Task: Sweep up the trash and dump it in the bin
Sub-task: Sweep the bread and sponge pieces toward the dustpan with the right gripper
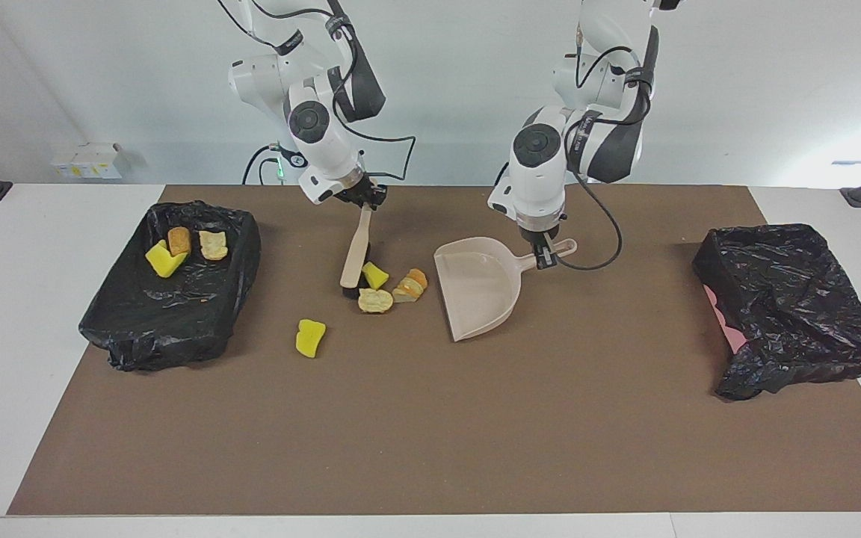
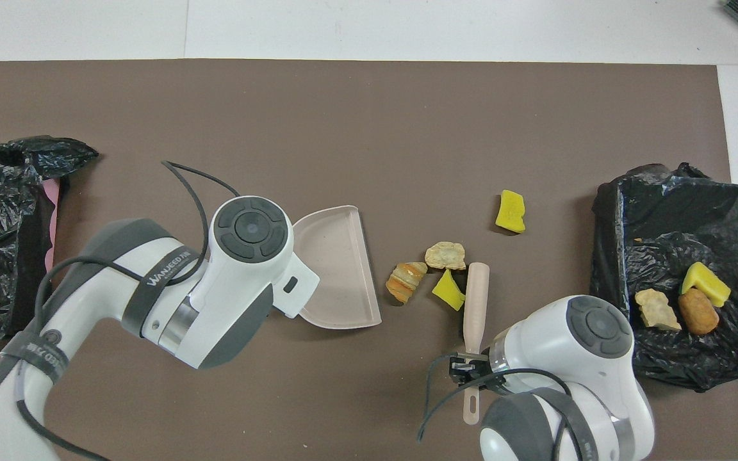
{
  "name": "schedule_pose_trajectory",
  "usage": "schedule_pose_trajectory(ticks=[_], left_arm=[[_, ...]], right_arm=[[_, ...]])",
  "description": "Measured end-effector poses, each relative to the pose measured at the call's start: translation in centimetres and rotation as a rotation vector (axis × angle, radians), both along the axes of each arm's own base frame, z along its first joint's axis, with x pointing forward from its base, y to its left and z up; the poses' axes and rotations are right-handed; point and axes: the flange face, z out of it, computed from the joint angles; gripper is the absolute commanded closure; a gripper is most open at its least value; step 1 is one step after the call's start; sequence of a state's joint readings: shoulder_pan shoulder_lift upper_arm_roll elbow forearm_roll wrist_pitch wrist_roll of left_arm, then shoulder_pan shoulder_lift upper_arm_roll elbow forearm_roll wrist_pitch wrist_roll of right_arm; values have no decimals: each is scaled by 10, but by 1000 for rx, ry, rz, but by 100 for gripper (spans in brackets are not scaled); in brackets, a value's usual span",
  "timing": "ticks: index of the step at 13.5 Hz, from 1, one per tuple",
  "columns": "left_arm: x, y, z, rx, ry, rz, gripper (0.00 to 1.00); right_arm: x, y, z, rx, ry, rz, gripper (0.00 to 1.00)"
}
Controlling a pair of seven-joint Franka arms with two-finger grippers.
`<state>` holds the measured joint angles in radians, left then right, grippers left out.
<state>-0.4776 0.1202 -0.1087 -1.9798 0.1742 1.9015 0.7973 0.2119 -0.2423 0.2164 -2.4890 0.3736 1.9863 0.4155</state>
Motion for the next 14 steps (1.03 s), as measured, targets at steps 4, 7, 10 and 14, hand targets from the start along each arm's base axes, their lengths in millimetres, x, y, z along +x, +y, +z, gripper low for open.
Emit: schedule_pose_trajectory(ticks=[4, 7, 10, 14], left_arm=[[-12, -16, -8, 0, -20, -27, 100], [-15, -21, -10, 7, -35, -41, 100], [-15, -21, -13, -2, -47, -43, 100], [-14, -19, -18, -10, -55, -42, 100]], right_arm=[[-6, 11, 0, 1, -1, 31, 100], [-12, 23, 1, 1, -2, 64, 100], [-21, 47, 9, 10, -18, 123, 100], [-15, 81, 36, 41, -50, 187, 100]])
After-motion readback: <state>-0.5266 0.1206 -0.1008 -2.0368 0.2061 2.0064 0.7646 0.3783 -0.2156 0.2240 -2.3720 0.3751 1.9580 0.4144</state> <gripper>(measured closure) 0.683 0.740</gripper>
